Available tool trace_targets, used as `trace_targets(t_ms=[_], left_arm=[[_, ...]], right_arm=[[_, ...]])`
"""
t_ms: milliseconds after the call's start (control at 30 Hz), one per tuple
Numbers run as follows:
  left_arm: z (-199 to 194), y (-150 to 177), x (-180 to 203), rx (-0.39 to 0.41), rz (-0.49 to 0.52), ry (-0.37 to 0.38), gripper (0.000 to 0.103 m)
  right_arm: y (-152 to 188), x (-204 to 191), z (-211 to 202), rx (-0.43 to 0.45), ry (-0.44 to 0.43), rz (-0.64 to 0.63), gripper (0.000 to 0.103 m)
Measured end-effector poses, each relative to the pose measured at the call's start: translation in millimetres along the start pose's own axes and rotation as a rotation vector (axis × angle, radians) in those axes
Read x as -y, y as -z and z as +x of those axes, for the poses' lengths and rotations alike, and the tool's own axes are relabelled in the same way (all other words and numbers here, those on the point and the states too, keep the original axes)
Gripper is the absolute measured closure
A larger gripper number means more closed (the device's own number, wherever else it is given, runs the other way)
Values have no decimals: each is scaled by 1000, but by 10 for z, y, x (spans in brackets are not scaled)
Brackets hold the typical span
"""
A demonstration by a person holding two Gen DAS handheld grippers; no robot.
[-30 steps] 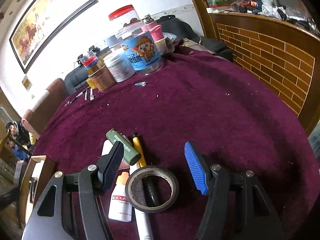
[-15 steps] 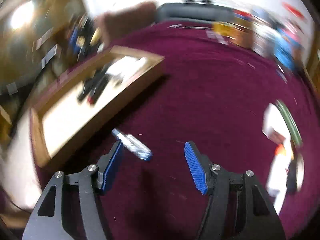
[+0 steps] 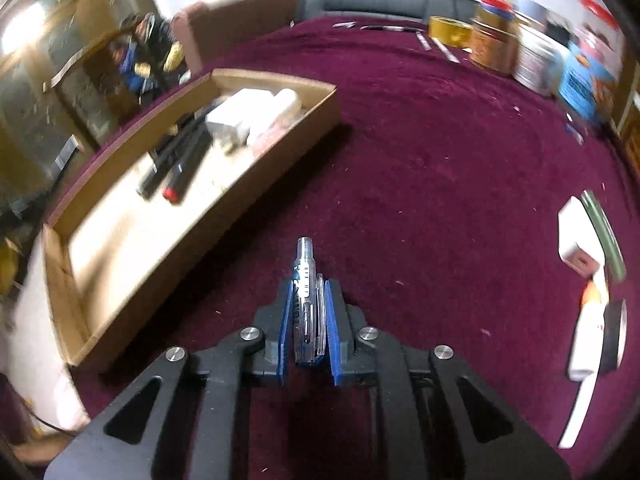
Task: Organize rigid objects
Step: 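Carry the black marker toward the tray while the right gripper grasps the clear pen, then release the black marker and clear pen into the tray with both grippers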
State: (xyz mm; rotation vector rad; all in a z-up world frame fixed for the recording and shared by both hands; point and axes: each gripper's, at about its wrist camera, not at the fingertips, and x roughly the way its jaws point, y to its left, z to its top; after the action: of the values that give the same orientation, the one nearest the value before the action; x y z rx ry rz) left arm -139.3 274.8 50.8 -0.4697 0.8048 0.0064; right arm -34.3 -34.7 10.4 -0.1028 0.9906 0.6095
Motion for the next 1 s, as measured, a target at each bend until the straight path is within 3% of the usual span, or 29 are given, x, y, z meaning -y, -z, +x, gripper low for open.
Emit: trace_targets(t_ms=[233, 533, 633, 733, 867, 1000], left_arm=[[363, -317, 46, -90, 72, -87, 92], [1158, -704, -129, -259, 38, -199, 91], [1157, -725, -157, -232, 24, -214, 82], [934, -650, -169, -197, -21, -138, 66], [386, -499, -164, -74, -29, -93, 60], [-164, -322, -321, 40, -110, -73, 39]], right_arm=[[-347, -139, -264, 54, -201, 124, 90], [-614, -743, 155, -17, -248, 95, 90], [-659, -870, 334, -51, -258, 113, 89], [-637, -933, 513, -96, -291, 144, 89], [-597, -1000, 664, -135, -338, 178, 89], [-571, -1188, 829, -181, -389, 185, 89]])
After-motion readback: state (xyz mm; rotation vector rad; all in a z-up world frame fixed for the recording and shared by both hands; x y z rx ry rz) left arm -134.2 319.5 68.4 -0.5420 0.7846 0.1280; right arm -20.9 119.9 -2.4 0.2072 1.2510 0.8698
